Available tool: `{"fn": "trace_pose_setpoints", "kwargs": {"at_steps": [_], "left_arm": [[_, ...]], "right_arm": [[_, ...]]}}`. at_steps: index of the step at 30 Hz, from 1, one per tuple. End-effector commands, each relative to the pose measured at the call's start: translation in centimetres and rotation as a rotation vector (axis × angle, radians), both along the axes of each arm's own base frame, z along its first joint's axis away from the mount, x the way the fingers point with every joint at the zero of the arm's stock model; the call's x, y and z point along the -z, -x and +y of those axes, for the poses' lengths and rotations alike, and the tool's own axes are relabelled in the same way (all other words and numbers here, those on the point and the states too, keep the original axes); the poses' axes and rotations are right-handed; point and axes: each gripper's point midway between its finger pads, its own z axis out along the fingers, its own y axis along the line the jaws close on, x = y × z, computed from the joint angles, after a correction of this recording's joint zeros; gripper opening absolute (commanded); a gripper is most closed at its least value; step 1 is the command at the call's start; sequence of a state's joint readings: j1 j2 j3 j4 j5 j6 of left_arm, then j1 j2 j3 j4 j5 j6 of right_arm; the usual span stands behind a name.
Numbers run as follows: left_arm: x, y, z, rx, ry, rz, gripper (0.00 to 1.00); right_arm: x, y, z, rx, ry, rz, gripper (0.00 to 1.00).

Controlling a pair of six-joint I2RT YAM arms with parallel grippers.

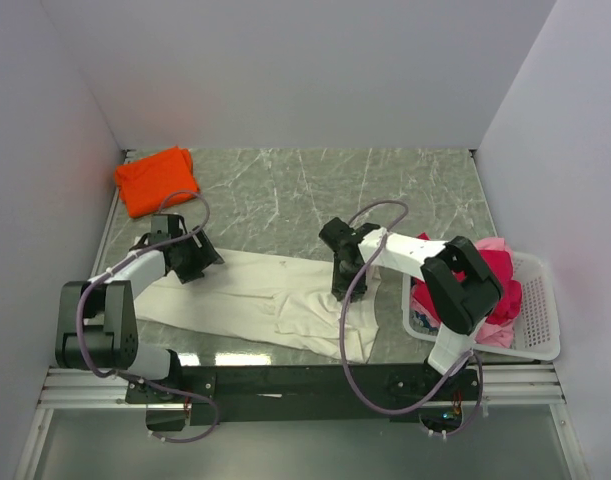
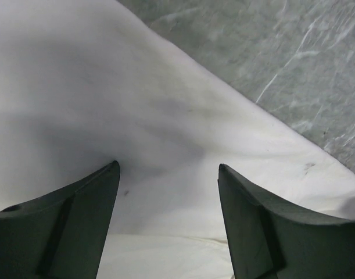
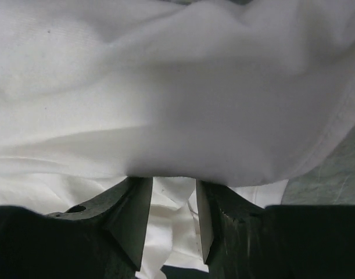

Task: Fold and stack the t-shirts
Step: Fold the tshirt

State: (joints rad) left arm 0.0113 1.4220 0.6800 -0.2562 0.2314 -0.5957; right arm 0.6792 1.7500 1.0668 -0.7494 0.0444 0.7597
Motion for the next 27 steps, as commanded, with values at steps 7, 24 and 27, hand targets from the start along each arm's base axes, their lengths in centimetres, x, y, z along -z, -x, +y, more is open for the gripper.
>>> {"fn": "trace_pose_setpoints", "kwargs": {"at_steps": [7, 24, 27], "left_arm": [[-2.9, -3.1, -0.5, 0.039, 0.007, -0.08, 0.76], [-3.9, -6.0, -0.8, 0.112, -0.003, -0.089, 0.77], [-3.1, -5.8, -0.3, 0.093, -0.025, -0.07, 0.77]], "right_arm": [[0.2, -7.8, -3.1, 0.077, 0.071, -0.052, 0.43], [-6.8, -25.5, -2.5, -0.008, 0.021, -0.232, 0.44], [-9.2, -25.2, -1.8, -0.031, -0.033, -0.298, 0.44]]}}
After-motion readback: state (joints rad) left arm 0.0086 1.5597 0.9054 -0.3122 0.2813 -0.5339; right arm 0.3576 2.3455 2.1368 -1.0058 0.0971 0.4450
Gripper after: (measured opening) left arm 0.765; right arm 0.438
